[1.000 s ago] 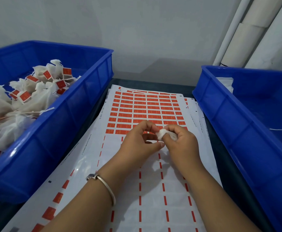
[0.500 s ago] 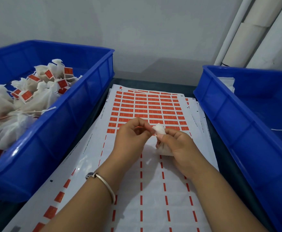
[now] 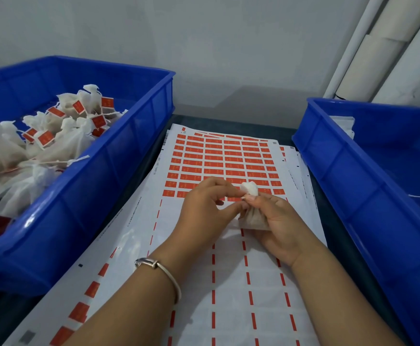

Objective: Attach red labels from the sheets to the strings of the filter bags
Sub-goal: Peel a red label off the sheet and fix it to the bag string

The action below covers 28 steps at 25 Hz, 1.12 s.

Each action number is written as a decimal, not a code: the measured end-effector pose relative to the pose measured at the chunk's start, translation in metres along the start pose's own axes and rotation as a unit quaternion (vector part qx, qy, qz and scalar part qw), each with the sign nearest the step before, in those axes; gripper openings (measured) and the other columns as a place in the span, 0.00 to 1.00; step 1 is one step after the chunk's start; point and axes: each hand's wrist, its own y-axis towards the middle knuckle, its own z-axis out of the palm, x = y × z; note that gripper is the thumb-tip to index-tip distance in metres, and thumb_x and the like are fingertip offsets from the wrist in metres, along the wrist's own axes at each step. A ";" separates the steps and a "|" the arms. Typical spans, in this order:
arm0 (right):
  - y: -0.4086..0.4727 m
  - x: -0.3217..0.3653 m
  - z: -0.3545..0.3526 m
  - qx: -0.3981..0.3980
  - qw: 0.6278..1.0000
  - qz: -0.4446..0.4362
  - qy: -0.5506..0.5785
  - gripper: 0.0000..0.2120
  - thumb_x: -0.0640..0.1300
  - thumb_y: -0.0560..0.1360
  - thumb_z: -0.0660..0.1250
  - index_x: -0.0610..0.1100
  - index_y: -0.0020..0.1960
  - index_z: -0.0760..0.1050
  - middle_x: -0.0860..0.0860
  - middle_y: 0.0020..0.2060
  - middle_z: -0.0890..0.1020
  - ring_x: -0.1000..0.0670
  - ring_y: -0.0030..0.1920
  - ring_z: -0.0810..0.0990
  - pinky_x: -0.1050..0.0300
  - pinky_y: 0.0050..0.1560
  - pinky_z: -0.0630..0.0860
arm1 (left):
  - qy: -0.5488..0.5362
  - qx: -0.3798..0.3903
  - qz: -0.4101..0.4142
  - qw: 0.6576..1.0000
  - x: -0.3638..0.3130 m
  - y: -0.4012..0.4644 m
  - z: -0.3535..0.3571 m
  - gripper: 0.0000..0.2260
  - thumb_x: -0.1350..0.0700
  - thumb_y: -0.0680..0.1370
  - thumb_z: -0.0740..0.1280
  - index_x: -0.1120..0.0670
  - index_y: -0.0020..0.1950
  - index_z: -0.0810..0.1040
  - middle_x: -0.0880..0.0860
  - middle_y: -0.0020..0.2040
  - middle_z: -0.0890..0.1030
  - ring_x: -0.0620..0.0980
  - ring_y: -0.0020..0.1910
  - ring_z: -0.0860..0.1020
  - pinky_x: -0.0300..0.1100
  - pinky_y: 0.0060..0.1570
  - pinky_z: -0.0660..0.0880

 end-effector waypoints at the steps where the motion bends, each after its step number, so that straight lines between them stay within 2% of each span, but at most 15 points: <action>1: 0.000 0.000 0.001 -0.004 1.000 0.001 -0.004 0.11 0.42 0.76 0.65 0.46 0.42 0.85 0.47 0.46 0.85 0.47 0.53 0.81 0.55 0.52 0.80 | 0.010 -0.013 -0.001 1.000 0.001 0.001 -0.001 0.09 0.53 0.71 0.73 0.49 0.50 0.83 0.32 0.42 0.72 0.37 0.42 0.74 0.21 0.42 0.69; 5: 0.000 0.000 0.002 -0.021 1.000 0.006 -0.017 0.09 0.45 0.74 0.67 0.51 0.40 0.85 0.51 0.43 0.85 0.46 0.54 0.80 0.57 0.49 0.80 | 0.033 -0.002 -0.002 0.999 0.000 0.002 -0.002 0.02 0.50 0.72 0.71 0.43 0.43 0.79 0.33 0.39 0.71 0.35 0.40 0.73 0.24 0.37 0.70; 9: 0.002 -0.001 0.000 -0.040 0.999 0.010 -0.003 0.05 0.44 0.73 0.68 0.49 0.45 0.82 0.52 0.42 0.85 0.47 0.52 0.80 0.58 0.45 0.81 | 0.056 0.006 -0.034 0.998 0.000 0.003 -0.001 0.10 0.50 0.75 0.68 0.40 0.38 0.70 0.35 0.38 0.72 0.36 0.39 0.73 0.25 0.35 0.66; 12: 0.002 -0.002 0.000 -0.027 1.000 0.012 -0.005 0.05 0.41 0.74 0.68 0.49 0.48 0.80 0.52 0.40 0.84 0.48 0.45 0.79 0.59 0.42 0.81 | 0.068 -0.011 -0.046 0.997 0.003 0.006 -0.003 0.07 0.51 0.76 0.66 0.42 0.42 0.71 0.36 0.38 0.71 0.38 0.38 0.73 0.26 0.34 0.65; 17: 0.000 -0.002 0.001 0.026 0.998 0.024 -0.050 0.10 0.34 0.74 0.66 0.47 0.51 0.78 0.48 0.45 0.80 0.48 0.40 0.77 0.58 0.39 0.79 | 0.069 -0.090 -0.089 0.990 0.005 0.009 -0.007 0.06 0.52 0.76 0.66 0.42 0.44 0.71 0.34 0.38 0.70 0.38 0.37 0.73 0.26 0.35 0.63; 23: -0.002 0.003 -0.005 0.103 0.991 0.056 -0.062 0.15 0.29 0.76 0.60 0.46 0.55 0.76 0.50 0.34 0.81 0.51 0.32 0.79 0.57 0.38 0.79 | 0.055 -0.142 -0.125 0.980 0.009 0.011 -0.011 0.05 0.52 0.76 0.66 0.43 0.45 0.72 0.35 0.37 0.71 0.38 0.37 0.73 0.26 0.35 0.63; 26: -0.005 0.004 -0.010 0.145 0.985 0.065 -0.073 0.15 0.33 0.75 0.63 0.49 0.56 0.78 0.49 0.35 0.80 0.50 0.34 0.80 0.56 0.41 0.79 | 0.034 -0.120 -0.121 0.985 0.009 0.011 -0.010 0.04 0.52 0.76 0.67 0.43 0.44 0.73 0.35 0.38 0.72 0.38 0.38 0.74 0.26 0.35 0.63; 28: -0.006 0.005 -0.012 0.158 0.984 0.069 -0.041 0.11 0.43 0.74 0.66 0.50 0.56 0.80 0.47 0.38 0.81 0.50 0.36 0.81 0.54 0.43 0.80 | 0.023 -0.102 -0.106 0.989 0.008 0.009 -0.010 0.04 0.51 0.75 0.67 0.42 0.44 0.74 0.35 0.38 0.73 0.37 0.38 0.74 0.26 0.35 0.64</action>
